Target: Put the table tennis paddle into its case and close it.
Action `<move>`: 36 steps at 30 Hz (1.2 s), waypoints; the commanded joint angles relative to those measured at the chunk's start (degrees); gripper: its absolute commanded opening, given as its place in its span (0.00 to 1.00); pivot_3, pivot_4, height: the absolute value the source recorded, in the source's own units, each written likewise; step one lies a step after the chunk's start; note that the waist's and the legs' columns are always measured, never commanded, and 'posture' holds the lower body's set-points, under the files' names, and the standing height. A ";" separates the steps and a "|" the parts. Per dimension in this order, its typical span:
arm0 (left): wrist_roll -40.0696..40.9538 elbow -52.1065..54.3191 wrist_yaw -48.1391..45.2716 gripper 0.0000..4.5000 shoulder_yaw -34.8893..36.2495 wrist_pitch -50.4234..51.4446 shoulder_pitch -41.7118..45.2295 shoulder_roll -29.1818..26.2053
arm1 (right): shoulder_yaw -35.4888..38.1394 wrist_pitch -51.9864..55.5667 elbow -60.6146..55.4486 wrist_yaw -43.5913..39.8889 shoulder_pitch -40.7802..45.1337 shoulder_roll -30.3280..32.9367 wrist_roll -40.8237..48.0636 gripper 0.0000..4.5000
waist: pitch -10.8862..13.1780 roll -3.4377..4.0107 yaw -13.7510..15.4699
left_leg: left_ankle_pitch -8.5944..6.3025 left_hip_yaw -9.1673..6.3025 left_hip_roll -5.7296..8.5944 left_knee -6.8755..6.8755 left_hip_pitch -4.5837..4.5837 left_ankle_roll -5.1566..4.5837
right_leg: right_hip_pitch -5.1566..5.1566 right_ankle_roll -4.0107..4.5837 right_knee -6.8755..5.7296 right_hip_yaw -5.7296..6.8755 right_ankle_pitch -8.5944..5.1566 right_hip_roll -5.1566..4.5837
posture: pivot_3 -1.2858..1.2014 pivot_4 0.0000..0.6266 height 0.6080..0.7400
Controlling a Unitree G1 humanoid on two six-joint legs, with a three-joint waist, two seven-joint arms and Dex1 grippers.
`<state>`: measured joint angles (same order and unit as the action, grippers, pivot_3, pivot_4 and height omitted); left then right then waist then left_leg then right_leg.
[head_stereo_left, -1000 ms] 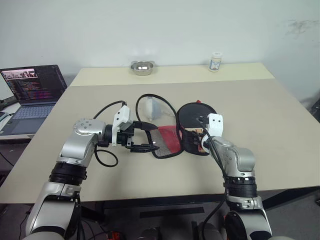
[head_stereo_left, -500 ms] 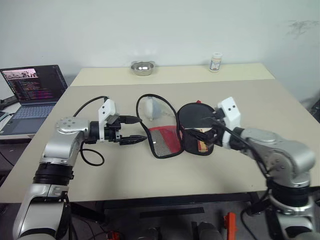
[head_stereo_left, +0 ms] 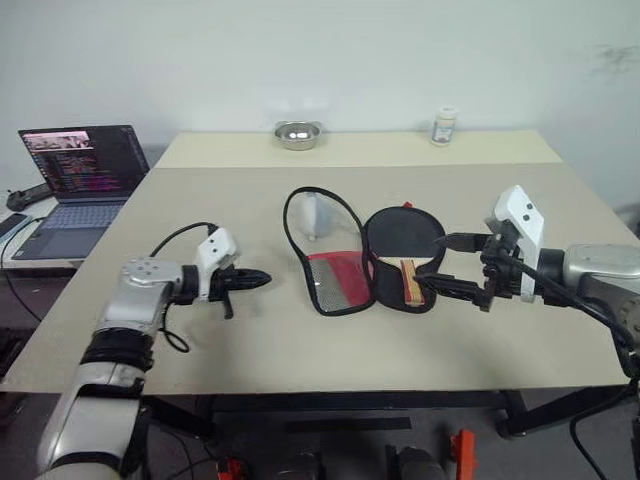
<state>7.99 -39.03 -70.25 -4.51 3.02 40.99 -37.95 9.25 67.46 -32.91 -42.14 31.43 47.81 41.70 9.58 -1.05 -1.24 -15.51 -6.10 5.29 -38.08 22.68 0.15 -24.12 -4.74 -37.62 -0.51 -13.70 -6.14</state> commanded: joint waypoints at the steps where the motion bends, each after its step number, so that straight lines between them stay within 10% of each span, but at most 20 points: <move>1: -0.71 -4.41 1.26 0.01 -0.44 -1.94 4.83 4.33 | 1.64 -2.70 -0.85 -1.83 -2.20 3.62 -0.19 1.00 | 0.04 -0.09 0.40 | 0.00 -0.02 0.00 -0.03 0.05 0.00 | 0.00 0.00 0.03 0.05 0.00 0.00 | 0.52 0.24 1.00; 17: 0.64 -18.21 0.88 0.01 0.88 -6.75 25.90 26.80 | 9.25 -5.31 -0.02 -3.34 -12.23 13.45 -0.54 1.00 | 0.34 -0.62 0.96 | 0.02 0.04 -0.02 -0.06 0.24 0.03 | 0.04 -0.07 0.44 0.14 0.05 -0.01 | 0.52 0.24 1.00; 36: 7.39 7.14 -7.37 0.01 4.63 4.25 10.59 11.44 | -5.98 -10.39 31.99 15.12 4.94 -8.62 -16.08 1.00 | 0.34 -0.61 -0.52 | 0.06 0.10 0.00 -0.04 0.21 0.11 | -0.08 -0.10 0.43 -0.08 0.09 -0.01 | 0.52 0.24 1.00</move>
<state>13.66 -36.37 -77.61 -1.37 5.62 51.81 -25.53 3.00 58.77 -2.29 -28.48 35.16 39.39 27.32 9.92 -1.65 -1.76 -15.45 -6.01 5.28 -38.10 22.89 0.27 -24.20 -4.84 -37.17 -0.59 -13.61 -6.14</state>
